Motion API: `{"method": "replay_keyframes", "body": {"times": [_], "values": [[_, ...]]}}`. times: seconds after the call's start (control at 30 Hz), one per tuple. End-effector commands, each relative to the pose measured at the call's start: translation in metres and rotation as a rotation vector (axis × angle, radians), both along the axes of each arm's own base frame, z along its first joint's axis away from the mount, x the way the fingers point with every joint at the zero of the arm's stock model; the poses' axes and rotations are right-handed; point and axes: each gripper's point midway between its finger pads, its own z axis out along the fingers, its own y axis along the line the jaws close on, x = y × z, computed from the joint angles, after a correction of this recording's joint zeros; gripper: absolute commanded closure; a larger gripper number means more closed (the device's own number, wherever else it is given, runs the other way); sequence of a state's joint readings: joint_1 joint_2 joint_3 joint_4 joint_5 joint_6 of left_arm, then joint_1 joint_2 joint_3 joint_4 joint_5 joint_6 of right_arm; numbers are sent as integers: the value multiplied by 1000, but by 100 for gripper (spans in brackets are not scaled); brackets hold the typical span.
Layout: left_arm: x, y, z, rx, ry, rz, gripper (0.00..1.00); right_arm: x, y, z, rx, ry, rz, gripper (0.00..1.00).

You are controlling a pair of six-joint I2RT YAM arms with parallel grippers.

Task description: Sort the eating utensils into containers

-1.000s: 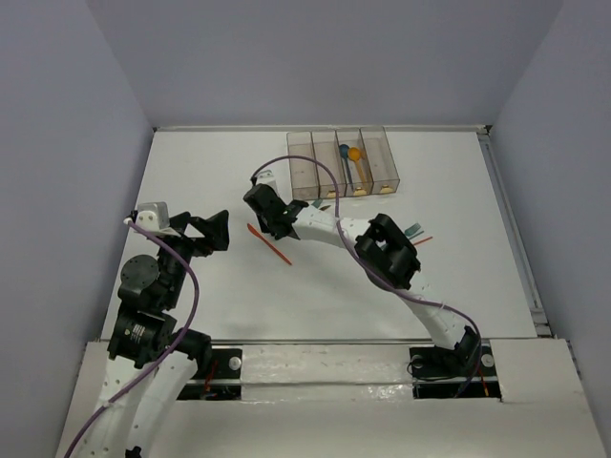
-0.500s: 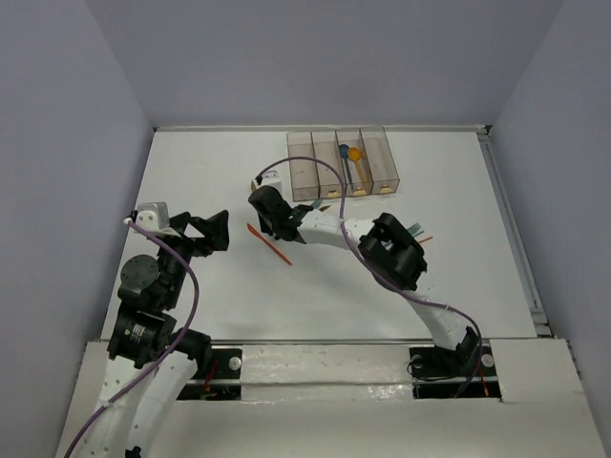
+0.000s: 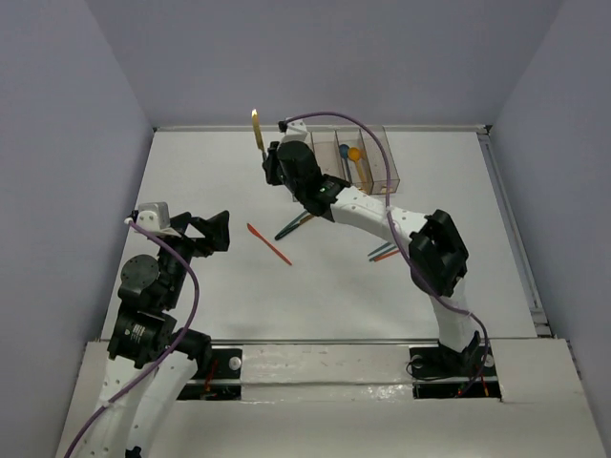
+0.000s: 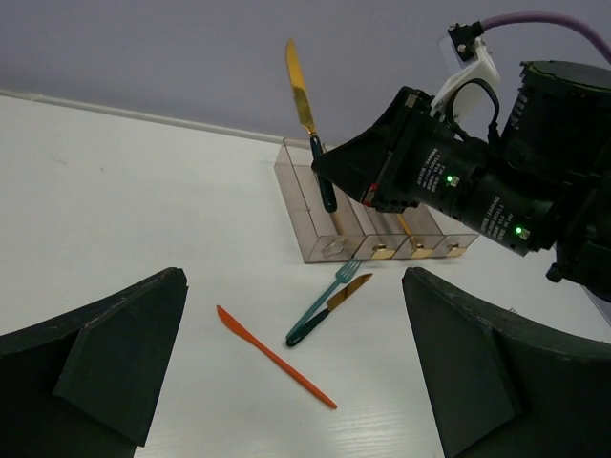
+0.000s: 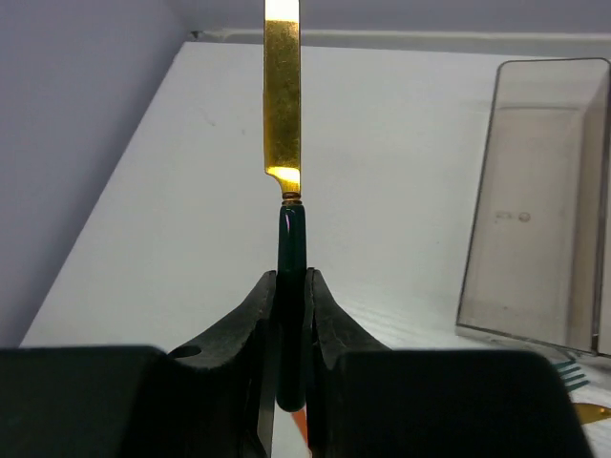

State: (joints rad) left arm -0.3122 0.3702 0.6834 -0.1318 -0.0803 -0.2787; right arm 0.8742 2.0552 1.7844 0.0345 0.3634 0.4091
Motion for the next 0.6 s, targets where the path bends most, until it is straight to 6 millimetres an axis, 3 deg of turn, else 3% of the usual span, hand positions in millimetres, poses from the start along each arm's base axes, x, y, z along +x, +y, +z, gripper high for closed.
{"method": "replay_keyframes", "body": {"times": [0.0, 0.1, 0.27, 0.37, 0.57], "values": [[-5, 0, 28, -27, -72, -11, 1, 48, -41, -25, -44, 25, -135, 100], [-4, -1, 28, -27, -71, -11, 1, 69, -60, -30, -38, 35, -181, 100], [-3, -1, 27, -24, -68, -12, 1, 92, -83, -59, -92, 95, -219, 100], [-3, -4, 27, -23, -65, -23, 1, 94, -81, -80, -139, 129, -206, 100], [-1, -5, 25, -21, -59, -28, 1, 105, -81, -96, -175, 147, -214, 100]]}}
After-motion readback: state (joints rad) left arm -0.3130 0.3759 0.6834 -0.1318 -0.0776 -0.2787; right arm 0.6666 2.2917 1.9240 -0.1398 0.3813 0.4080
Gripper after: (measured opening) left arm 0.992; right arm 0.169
